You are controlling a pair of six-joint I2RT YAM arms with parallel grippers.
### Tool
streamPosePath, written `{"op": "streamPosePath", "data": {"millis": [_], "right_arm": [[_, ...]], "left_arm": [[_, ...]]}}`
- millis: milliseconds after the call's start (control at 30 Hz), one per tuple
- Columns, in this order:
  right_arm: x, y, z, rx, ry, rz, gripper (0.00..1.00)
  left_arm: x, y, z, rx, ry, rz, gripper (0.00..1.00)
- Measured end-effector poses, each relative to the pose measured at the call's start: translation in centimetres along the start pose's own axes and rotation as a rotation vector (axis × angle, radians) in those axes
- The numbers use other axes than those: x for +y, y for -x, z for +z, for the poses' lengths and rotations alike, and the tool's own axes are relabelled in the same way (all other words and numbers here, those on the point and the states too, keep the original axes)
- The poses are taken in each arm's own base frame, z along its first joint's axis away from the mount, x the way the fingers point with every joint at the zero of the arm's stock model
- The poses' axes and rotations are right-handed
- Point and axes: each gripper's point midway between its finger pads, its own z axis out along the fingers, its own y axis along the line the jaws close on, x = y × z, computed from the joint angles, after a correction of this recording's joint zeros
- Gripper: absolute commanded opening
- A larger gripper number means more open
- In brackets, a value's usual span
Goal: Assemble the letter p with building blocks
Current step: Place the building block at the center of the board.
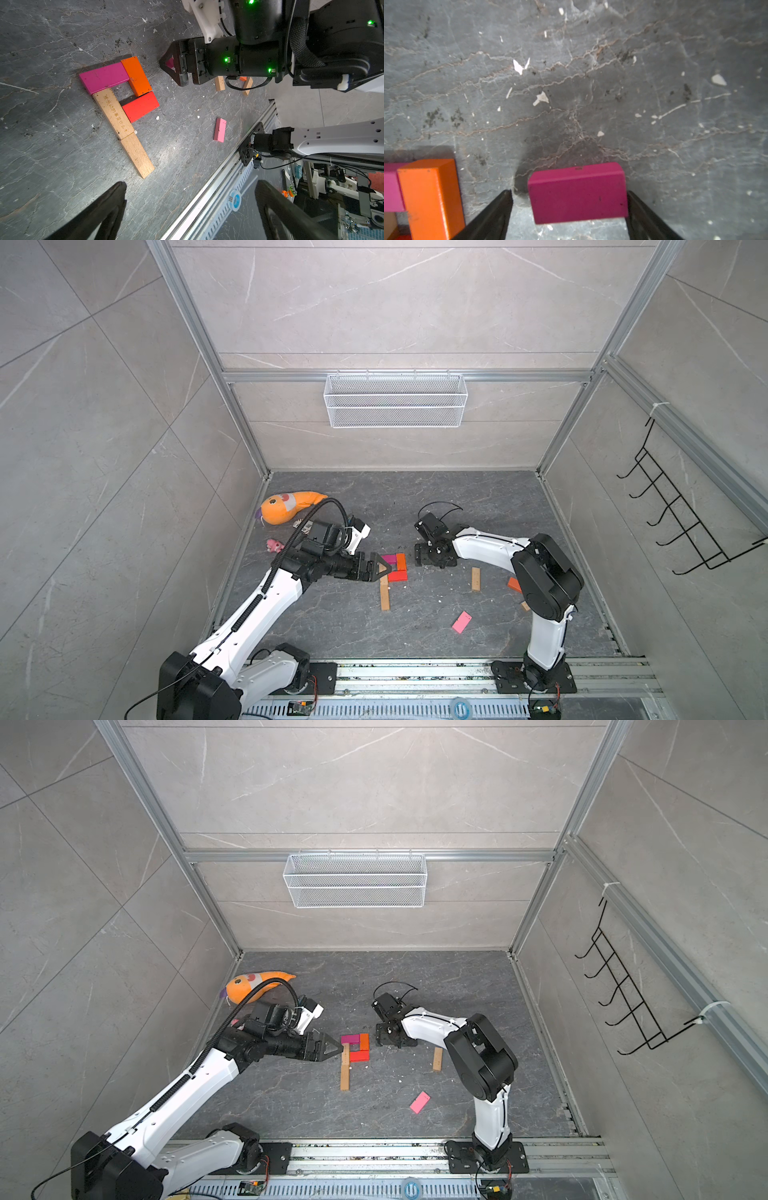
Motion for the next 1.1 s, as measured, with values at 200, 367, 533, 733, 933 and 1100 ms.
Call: {"op": "streamPosePath", "data": {"millis": [200, 367, 533, 733, 933, 1100], "right_arm": [[0.39, -0.06, -0.14, 0.0, 0.028, 0.003, 0.84], [0.56, -0.31, -0.3, 0.005, 0.046, 0.004, 0.84], [0.59, -0.51, -0.4, 0.007, 0.055, 0.004, 0.84], [0.68, -0.74, -0.52, 0.012, 0.061, 0.005, 0.84], [0.48, -0.7, -0.51, 0.008, 0.05, 0.005, 0.86], [-0.31, -0.8, -0.74, 0.013, 0.019, 0.006, 0.86]], "left_arm": [[0.01, -0.02, 0.0, 0.001, 0.0, 0.0, 0.99], [0.01, -0.03, 0.0, 0.001, 0.0, -0.001, 1.0], [0.02, -0.05, 0.0, 0.002, 0.001, -0.002, 0.99], [0.02, -0.05, 0.0, 0.002, 0.001, -0.002, 0.99], [0.02, -0.05, 0.0, 0.002, 0.001, -0.002, 1.0], [0.04, -0.06, 0.02, 0.003, 0.001, -0.002, 1.0]]}}
